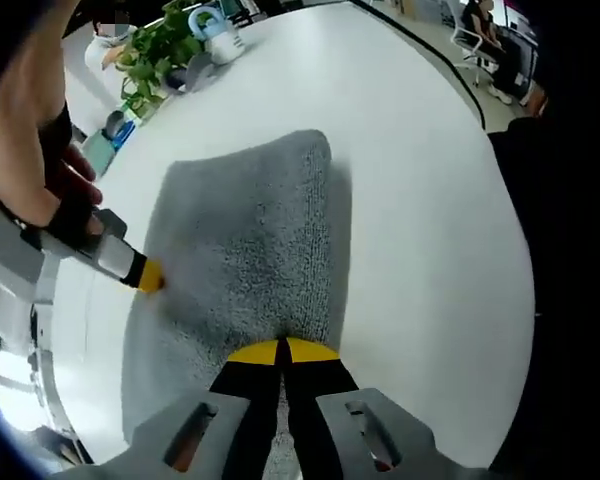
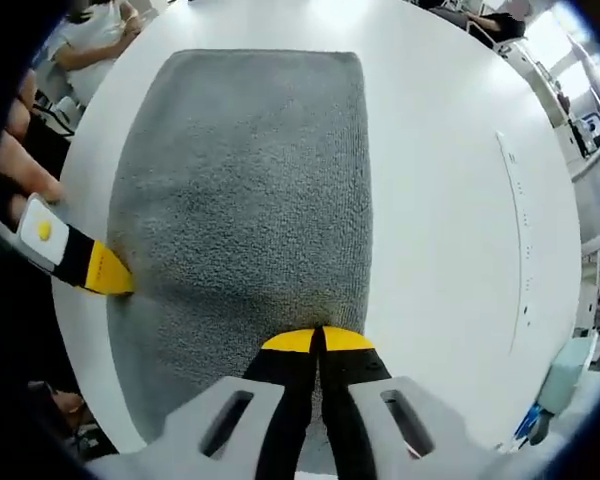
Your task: Fold the towel on the table until its edges align and the towel forms a compact rectangular stack.
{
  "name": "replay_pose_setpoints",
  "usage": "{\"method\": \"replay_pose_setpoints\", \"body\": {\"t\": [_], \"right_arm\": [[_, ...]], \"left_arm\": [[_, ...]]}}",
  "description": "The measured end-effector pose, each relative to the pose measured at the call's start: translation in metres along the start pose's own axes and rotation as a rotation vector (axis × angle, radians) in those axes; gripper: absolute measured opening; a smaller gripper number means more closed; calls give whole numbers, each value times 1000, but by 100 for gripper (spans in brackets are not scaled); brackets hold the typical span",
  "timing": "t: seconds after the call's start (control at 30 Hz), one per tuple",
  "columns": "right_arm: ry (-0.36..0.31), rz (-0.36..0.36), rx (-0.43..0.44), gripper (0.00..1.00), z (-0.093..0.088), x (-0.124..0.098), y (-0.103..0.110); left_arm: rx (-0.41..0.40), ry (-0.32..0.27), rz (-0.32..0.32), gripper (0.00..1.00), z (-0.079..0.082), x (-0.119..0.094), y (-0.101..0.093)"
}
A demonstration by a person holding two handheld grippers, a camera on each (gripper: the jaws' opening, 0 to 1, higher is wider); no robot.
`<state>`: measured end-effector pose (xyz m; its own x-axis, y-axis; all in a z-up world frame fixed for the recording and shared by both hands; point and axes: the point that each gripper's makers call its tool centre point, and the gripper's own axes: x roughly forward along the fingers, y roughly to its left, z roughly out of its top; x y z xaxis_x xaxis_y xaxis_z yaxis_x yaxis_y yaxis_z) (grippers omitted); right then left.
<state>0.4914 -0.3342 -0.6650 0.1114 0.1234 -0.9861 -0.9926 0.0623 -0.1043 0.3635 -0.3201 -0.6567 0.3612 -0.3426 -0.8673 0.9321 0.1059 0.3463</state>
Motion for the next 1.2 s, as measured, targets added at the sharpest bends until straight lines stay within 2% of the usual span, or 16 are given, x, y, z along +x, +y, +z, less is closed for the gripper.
{"method": "replay_pose_setpoints", "body": {"t": [0.33,0.6,0.73,0.87,1.03,1.13,1.2], "right_arm": [[26,21,91,0,-7,-1,4],[63,68,165,0,-19,-4,15],[40,126,280,0,-27,-6,26],[0,172,344,0,-33,-9,37],[-85,174,427,0,-36,-12,49],[-143,162,472,0,-37,-12,56],[-165,154,486,0,-37,-13,62]], "left_arm": [[-119,10,-35,1,-13,-3,4],[-238,36,-61,1,-26,-8,7],[-290,43,-50,1,-36,-11,8],[-425,-9,-45,1,-46,-14,12],[-634,-98,-77,1,-56,-17,15],[-701,-144,-84,1,-61,-18,17],[-774,-182,-79,1,-66,-20,19]]}}
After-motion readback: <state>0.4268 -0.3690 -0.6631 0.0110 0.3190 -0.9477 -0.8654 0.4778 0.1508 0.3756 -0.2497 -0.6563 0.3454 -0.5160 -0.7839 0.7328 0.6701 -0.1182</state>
